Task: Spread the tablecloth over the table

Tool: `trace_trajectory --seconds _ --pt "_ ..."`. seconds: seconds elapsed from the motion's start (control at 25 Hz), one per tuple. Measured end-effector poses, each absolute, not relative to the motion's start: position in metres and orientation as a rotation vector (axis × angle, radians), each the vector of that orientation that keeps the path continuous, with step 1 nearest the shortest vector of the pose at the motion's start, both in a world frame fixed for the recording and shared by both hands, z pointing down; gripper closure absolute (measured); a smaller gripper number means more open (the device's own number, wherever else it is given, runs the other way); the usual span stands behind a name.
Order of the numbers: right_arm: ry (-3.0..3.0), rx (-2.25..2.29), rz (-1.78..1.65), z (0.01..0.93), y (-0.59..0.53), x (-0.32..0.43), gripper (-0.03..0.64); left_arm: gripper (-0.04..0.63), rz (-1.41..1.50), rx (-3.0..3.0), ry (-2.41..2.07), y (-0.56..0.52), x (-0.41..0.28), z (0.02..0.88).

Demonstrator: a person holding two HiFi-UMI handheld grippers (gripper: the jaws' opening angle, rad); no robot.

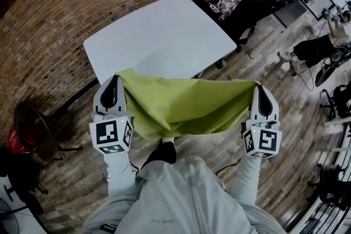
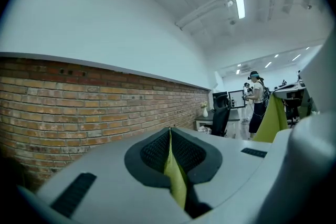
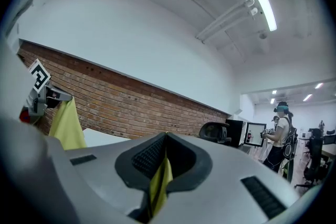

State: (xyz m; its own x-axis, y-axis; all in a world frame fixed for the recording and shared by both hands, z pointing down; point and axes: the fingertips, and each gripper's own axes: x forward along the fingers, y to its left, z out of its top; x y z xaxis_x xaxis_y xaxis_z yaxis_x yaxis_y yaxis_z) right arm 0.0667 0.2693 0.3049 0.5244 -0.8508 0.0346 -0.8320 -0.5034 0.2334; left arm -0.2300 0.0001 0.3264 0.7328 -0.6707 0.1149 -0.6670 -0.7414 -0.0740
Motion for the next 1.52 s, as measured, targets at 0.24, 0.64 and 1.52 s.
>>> trace_trajectory --seconds 0.24,0.64,1.52 --pt "-1.376 2.561 -0.140 0.303 0.239 0.093 0.594 0.568 -0.200 -2.901 1.133 -0.038 -0.216 0.331" --pt "-1.347 2.544 -0.171 0.297 0.193 0.137 0.594 0.568 -0.207 -2.884 1.224 -0.083 -0.211 0.341" --pt "-1.762 2.211 -0.119 0.326 -0.111 0.333 0.594 0.568 -0.351 -2.456 2.008 -0.224 -0.181 0.353"
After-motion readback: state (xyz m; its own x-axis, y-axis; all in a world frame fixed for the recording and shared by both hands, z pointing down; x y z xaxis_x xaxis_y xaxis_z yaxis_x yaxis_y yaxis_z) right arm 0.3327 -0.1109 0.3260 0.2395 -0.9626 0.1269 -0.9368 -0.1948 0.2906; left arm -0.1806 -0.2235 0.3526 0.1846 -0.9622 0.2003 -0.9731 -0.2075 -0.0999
